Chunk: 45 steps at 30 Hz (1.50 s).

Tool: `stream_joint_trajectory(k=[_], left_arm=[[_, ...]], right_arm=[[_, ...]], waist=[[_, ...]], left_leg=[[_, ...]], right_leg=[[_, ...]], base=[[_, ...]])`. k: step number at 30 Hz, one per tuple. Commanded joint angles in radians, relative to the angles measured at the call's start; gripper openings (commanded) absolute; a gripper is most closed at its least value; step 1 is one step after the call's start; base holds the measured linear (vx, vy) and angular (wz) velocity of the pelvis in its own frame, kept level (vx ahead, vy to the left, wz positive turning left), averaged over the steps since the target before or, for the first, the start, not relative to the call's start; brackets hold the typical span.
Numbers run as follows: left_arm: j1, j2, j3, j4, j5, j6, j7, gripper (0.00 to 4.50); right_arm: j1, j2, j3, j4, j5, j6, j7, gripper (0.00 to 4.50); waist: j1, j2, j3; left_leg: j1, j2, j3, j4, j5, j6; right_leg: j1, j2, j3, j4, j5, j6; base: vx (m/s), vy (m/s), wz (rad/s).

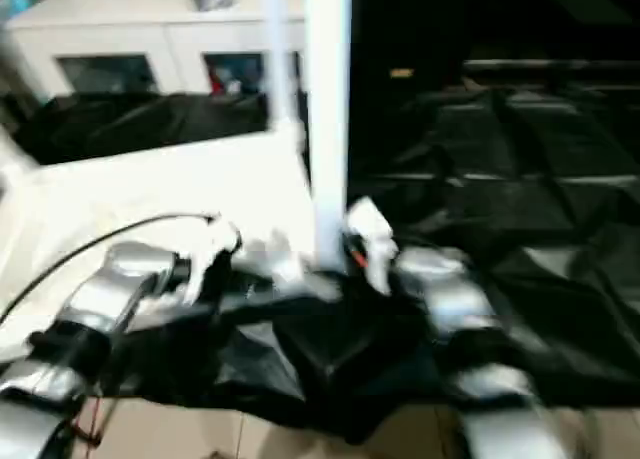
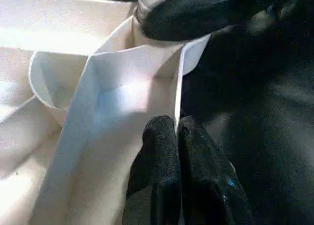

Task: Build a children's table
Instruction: Rotate leg to tighten

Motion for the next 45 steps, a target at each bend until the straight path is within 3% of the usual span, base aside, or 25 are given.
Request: stream_joint_trajectory(k=[1, 4, 5, 6, 9, 12, 16, 18, 19, 20, 23, 25, 26, 27, 29, 33, 35, 37, 38, 39, 41, 42, 43, 44, 45], left_arm=[[-0.053, -0.061, 0.018, 0.007, -0.011, -0.002, 0.119, 0.0], [-0.065, -0.089, 0.021, 0.028, -0.004, -0.029, 0.166, 0.0], [-0.069, -0.097, 0.019, 0.035, -0.003, -0.04, 0.175, 0.0], [-0.078, -0.106, 0.009, 0.047, 0.004, -0.07, 0.176, 0.0], [-0.082, -0.107, 0.003, 0.058, 0.013, -0.092, 0.177, 0.0], [-0.084, -0.101, 0.004, 0.07, 0.014, -0.106, 0.174, 0.0], [-0.076, -0.08, -0.017, 0.084, 0.027, -0.162, 0.144, 0.0], [-0.07, -0.072, -0.022, 0.082, 0.028, -0.179, 0.128, 0.0], [-0.062, -0.064, -0.024, 0.074, 0.029, -0.194, 0.12, 0.0], [-0.062, -0.064, -0.024, 0.074, 0.029, -0.194, 0.12, 0.0], [-0.047, -0.067, -0.003, 0.043, -0.004, -0.176, 0.106, 0.0], [-0.029, -0.062, 0.0, 0.005, -0.022, -0.154, 0.089, 0.28], [-0.02, -0.06, 0.003, -0.016, -0.034, -0.138, 0.082, 0.28], [-0.006, -0.055, 0.007, -0.054, -0.049, -0.111, 0.071, 0.62], [0.011, -0.049, 0.013, -0.1, -0.065, -0.077, 0.061, 0.65], [0.102, 0.009, 0.033, -0.343, -0.12, 0.093, 0.034, 1.09], [0.149, 0.062, 0.044, -0.462, -0.158, 0.194, 0.003, 1.14], [0.186, 0.106, 0.058, -0.548, -0.191, 0.264, -0.017, 1.44], [0.225, 0.148, 0.074, -0.634, -0.219, 0.33, -0.027, 1.5], [0.276, 0.203, 0.1, -0.721, -0.242, 0.383, -0.04, 1.5], [0.315, 0.243, 0.12, -0.785, -0.257, 0.422, -0.05, 1.64], [0.349, 0.277, 0.134, -0.838, -0.268, 0.453, -0.059, 1.8], [0.414, 0.337, 0.154, -0.927, -0.293, 0.504, -0.082, 1.8], [0.448, 0.363, 0.161, -0.97, -0.303, 0.528, -0.091, 1.89], [0.477, 0.383, 0.167, -1.003, -0.311, 0.544, -0.097, 1.94]], right_arm=[[-0.006, 0.094, 0.028, 0.063, 0.023, 0.017, -0.076, 2.67], [-0.017, 0.121, 0.0, 0.096, 0.019, 0.002, -0.18, 2.67], [-0.021, 0.131, -0.012, 0.107, 0.021, -0.008, -0.196, 3.23], [-0.027, 0.145, -0.036, 0.122, 0.032, -0.022, -0.204, 3.37], [-0.033, 0.151, -0.043, 0.137, 0.033, -0.033, -0.199, 3.43], [-0.025, 0.135, -0.031, 0.122, 0.012, -0.055, -0.213, 3.84], [0.007, 0.058, -0.02, 0.028, 0.005, -0.048, -0.15, 4.01], [0.041, -0.011, -0.019, -0.061, 0.021, -0.019, -0.068, 4.01], [0.08, -0.086, -0.022, -0.154, 0.052, 0.018, 0.025, 4.01], [0.08, -0.086, -0.022, -0.154, 0.052, 0.018, 0.025, 4.01], [0.155, -0.213, -0.025, -0.304, 0.112, 0.071, 0.191, 4.01], [0.21, -0.285, -0.002, -0.4, 0.155, 0.123, 0.305, 4.08], [0.23, -0.306, 0.011, -0.437, 0.171, 0.146, 0.347, 4.08], [0.248, -0.323, 0.026, -0.47, 0.187, 0.165, 0.386, 4.12], [0.261, -0.33, 0.039, -0.499, 0.197, 0.181, 0.409, 4.12], [0.248, -0.276, 0.075, -0.52, 0.195, 0.2, 0.395, 4.12], [0.233, -0.245, 0.092, -0.515, 0.193, 0.205, 0.375, 4.12], [0.213, -0.214, 0.1, -0.491, 0.181, 0.189, 0.347, 4.12], [0.194, -0.184, 0.105, -0.468, 0.171, 0.186, 0.313, 4.12], [0.164, -0.14, 0.105, -0.42, 0.154, 0.169, 0.259, 4.12], [0.141, -0.106, 0.105, -0.383, 0.143, 0.157, 0.218, 4.12], [0.123, -0.078, 0.101, -0.349, 0.136, 0.146, 0.179, 4.12], [0.094, -0.028, 0.093, -0.295, 0.131, 0.113, 0.121, 4.12], [0.08, -0.002, 0.084, -0.269, 0.139, 0.105, 0.099, 4.12], [0.07, 0.02, 0.077, -0.249, 0.148, 0.098, 0.086, 4.12]], waist=[[-0.005, -0.01, -0.055], [-0.003, -0.01, -0.065], [-0.003, -0.012, -0.064], [0.0, -0.01, -0.066], [0.003, 0.002, -0.063], [-0.001, 0.001, -0.059], [0.001, -0.008, -0.062], [0.006, -0.018, -0.063], [0.013, -0.019, -0.065], [0.017, -0.018, -0.066], [0.025, -0.03, -0.069], [0.037, -0.034, -0.069], [0.038, -0.032, -0.069], [0.04, -0.025, -0.069], [0.035, -0.029, -0.065], [0.025, -0.02, -0.06], [0.021, -0.017, -0.061], [0.011, -0.013, -0.057], [0.01, -0.018, -0.058], [0.007, -0.021, -0.06], [0.003, -0.012, -0.057], [0.005, -0.019, -0.058], [0.006, -0.017, -0.058], [0.004, -0.027, -0.057], [0.005, -0.021, -0.054]], left_leg=[[0.007, 0.015, -0.009, -0.077, -0.256, 0.01], [0.003, 0.013, -0.006, -0.067, -0.171, 0.041], [0.001, 0.012, -0.004, -0.066, -0.162, 0.05], [0.002, 0.011, -0.004, -0.064, -0.148, 0.064], [0.002, 0.012, -0.004, -0.065, -0.163, 0.077], [0.005, 0.014, -0.004, -0.07, -0.217, 0.057], [0.004, 0.015, -0.003, -0.067, -0.204, 0.06], [0.0, 0.014, -0.002, -0.064, -0.171, 0.077], [-0.001, 0.014, -0.001, -0.06, -0.146, 0.092], [0.0, 0.014, -0.001, -0.058, -0.132, 0.102], [-0.009, 0.012, 0.0, -0.051, -0.098, 0.133], [-0.012, 0.015, 0.001, -0.046, -0.081, 0.164], [-0.014, 0.015, 0.001, -0.045, -0.075, 0.166], [-0.015, 0.015, 0.0, -0.044, -0.076, 0.166], [-0.014, 0.02, -0.001, -0.048, -0.092, 0.159], [-0.006, 0.023, -0.001, -0.056, -0.15, 0.117], [-0.006, 0.026, -0.005, -0.062, -0.15, 0.097], [-0.005, 0.022, -0.005, -0.066, -0.174, 0.079], [0.0, 0.024, -0.003, -0.065, -0.177, 0.069], [-0.008, 0.024, -0.01, -0.068, -0.161, 0.062], [0.002, 0.023, -0.005, -0.067, -0.172, 0.055], [0.0, 0.021, -0.005, -0.067, -0.158, 0.051], [0.002, 0.023, -0.005, -0.068, -0.152, 0.049], [0.0, 0.023, -0.004, -0.07, -0.145, 0.051], [0.002, 0.021, -0.004, -0.072, -0.146, 0.052]], right_leg=[[0.044, -0.047, 0.034, -0.088, -0.267, -0.197], [0.049, -0.045, 0.033, -0.075, -0.117, -0.224], [0.049, -0.044, 0.033, -0.074, -0.095, -0.229], [0.05, -0.045, 0.032, -0.073, -0.07, -0.238], [0.052, -0.046, 0.029, -0.074, -0.083, -0.242], [0.05, -0.045, 0.029, -0.081, -0.145, -0.233], [0.053, -0.044, 0.032, -0.077, -0.121, -0.227], [0.056, -0.044, 0.032, -0.075, -0.088, -0.228], [0.06, -0.042, 0.031, -0.072, -0.066, -0.222], [0.061, -0.04, 0.031, -0.07, -0.047, -0.219], [0.065, -0.042, 0.03, -0.063, 0.002, -0.224], [0.062, -0.043, 0.028, -0.063, -0.004, -0.221], [0.06, -0.044, 0.028, -0.062, -0.014, -0.222], [0.057, -0.044, 0.026, -0.064, -0.036, -0.224], [0.053, -0.043, 0.025, -0.067, -0.06, -0.236], [0.043, -0.042, 0.027, -0.074, -0.153, -0.239], [0.045, -0.043, 0.029, -0.067, -0.143, -0.243], [0.041, -0.037, 0.028, -0.071, -0.164, -0.234], [0.038, -0.037, 0.03, -0.067, -0.158, -0.237], [0.045, -0.043, 0.029, -0.058, -0.149, -0.243], [0.033, -0.038, 0.031, -0.065, -0.161, -0.24], [0.037, -0.039, 0.031, -0.061, -0.153, -0.241], [0.035, -0.039, 0.032, -0.059, -0.142, -0.241], [0.036, -0.038, 0.032, -0.059, -0.132, -0.242], [0.032, -0.034, 0.031, -0.058, -0.127, -0.243]], base=[[0.0, 0.0, 0.0], [0.0, 0.0, 0.0], [0.0, 0.0, 0.0], [0.0, 0.0, 0.0], [0.0, 0.0, 0.0], [0.0, 0.0, 0.0], [0.0, 0.0, 0.0], [0.0, 0.0, 0.0], [0.0, 0.0, 0.0], [0.0, 0.0, 0.0], [0.0, 0.0, 0.0], [0.0, 0.0, 0.0], [0.0, 0.0, 0.0], [0.0, 0.0, 0.0], [0.0, 0.0, 0.0], [0.0, 0.0, 0.0], [0.0, 0.0, 0.0], [0.0, 0.0, 0.0], [0.0, 0.0, 0.0], [0.0, 0.0, 0.0], [0.0, 0.0, 0.0], [0.0, 0.0, 0.0], [0.0, 0.0, 0.0], [0.0, 0.0, 0.0], [0.0, 0.0, 0.0]])
